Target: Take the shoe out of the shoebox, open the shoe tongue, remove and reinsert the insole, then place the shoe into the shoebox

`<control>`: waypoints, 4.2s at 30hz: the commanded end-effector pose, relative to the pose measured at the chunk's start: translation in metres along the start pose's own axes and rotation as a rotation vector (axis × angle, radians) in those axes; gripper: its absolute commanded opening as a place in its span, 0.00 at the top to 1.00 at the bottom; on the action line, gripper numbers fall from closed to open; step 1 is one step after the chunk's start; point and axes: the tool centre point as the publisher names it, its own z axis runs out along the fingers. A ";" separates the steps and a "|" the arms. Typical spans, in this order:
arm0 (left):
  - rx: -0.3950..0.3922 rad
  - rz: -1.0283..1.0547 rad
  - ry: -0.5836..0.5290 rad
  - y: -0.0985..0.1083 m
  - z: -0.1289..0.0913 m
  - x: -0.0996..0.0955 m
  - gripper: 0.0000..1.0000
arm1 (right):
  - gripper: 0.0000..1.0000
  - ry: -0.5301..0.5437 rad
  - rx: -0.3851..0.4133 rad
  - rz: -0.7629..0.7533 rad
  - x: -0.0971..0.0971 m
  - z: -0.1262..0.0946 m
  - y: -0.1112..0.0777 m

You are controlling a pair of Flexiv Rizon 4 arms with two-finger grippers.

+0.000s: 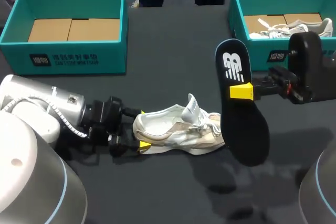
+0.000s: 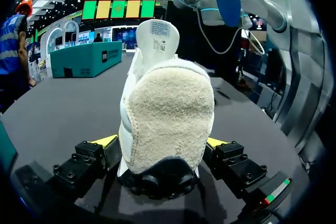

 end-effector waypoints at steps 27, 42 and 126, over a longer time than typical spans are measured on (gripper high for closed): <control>-0.557 0.009 -0.027 -0.021 -0.025 0.013 0.00 | 1.00 -0.004 0.000 0.002 0.001 0.001 -0.001; -0.869 0.010 -0.061 -0.029 -0.029 0.005 0.00 | 1.00 -0.004 0.000 0.002 0.001 0.001 -0.001; -1.014 0.022 -0.126 -0.043 0.032 -0.042 1.00 | 1.00 -0.004 0.000 0.002 0.001 0.001 -0.001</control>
